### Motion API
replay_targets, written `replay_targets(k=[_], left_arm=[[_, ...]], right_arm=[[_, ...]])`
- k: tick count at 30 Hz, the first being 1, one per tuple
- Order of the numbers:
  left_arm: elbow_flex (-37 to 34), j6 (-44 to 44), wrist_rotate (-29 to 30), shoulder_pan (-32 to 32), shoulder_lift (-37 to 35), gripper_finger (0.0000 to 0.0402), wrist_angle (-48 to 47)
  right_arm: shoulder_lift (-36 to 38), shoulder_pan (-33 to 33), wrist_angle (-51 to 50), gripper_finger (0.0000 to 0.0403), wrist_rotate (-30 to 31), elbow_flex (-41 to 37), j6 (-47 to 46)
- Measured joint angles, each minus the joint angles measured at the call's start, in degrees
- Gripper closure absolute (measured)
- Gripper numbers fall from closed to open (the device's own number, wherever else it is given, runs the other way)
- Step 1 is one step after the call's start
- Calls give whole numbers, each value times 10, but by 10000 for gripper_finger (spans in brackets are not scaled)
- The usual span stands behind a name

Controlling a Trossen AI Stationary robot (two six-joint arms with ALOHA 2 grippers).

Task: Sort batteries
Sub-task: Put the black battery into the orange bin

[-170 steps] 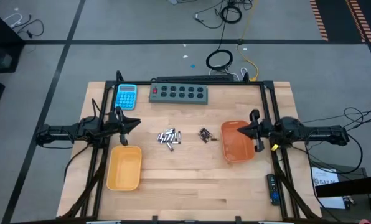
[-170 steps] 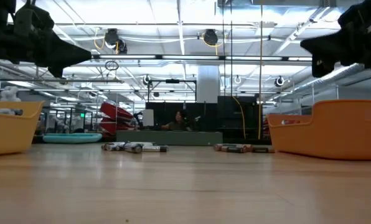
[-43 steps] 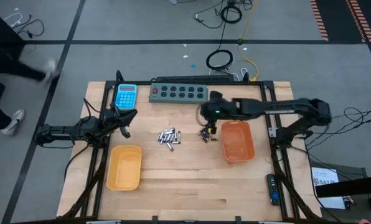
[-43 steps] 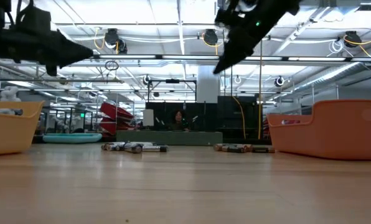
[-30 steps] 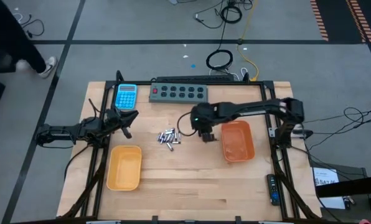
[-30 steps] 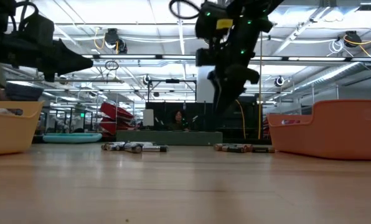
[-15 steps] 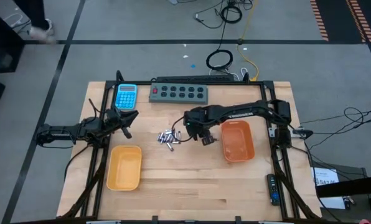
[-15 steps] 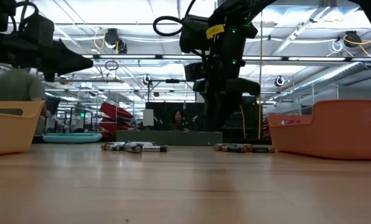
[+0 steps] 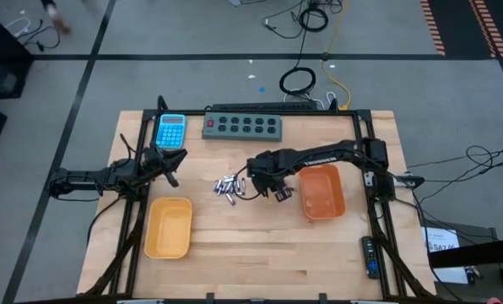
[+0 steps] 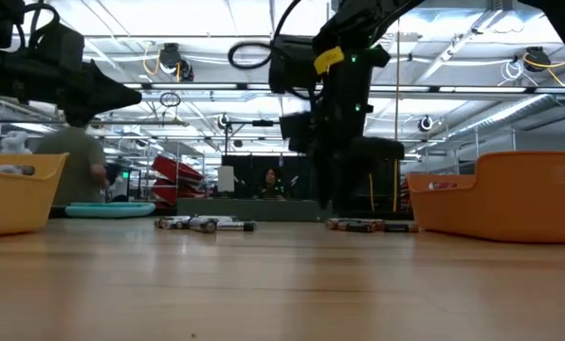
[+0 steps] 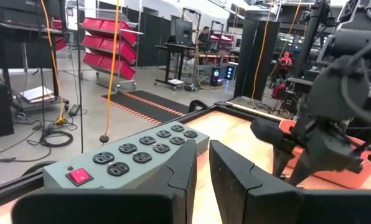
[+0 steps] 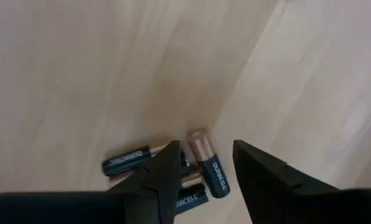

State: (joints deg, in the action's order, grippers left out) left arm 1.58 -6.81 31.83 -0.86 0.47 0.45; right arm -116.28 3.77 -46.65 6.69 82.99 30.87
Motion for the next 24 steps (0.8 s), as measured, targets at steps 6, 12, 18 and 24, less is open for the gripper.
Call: replay_targets(k=[6,12,18,24], left_arm=[[0,0,0,0,0,347,0],[0,-1,0,0,2,347,0],[0,-2,0,0,3,347,0],[0,-2,0,0,3,347,0]], right_arm=[[-12,0,5,261,2,0,15],[-23,5,12,261,5,0,28],[-23,21,14,261,5,0,32],[-28,32,10,277,3,0,55]])
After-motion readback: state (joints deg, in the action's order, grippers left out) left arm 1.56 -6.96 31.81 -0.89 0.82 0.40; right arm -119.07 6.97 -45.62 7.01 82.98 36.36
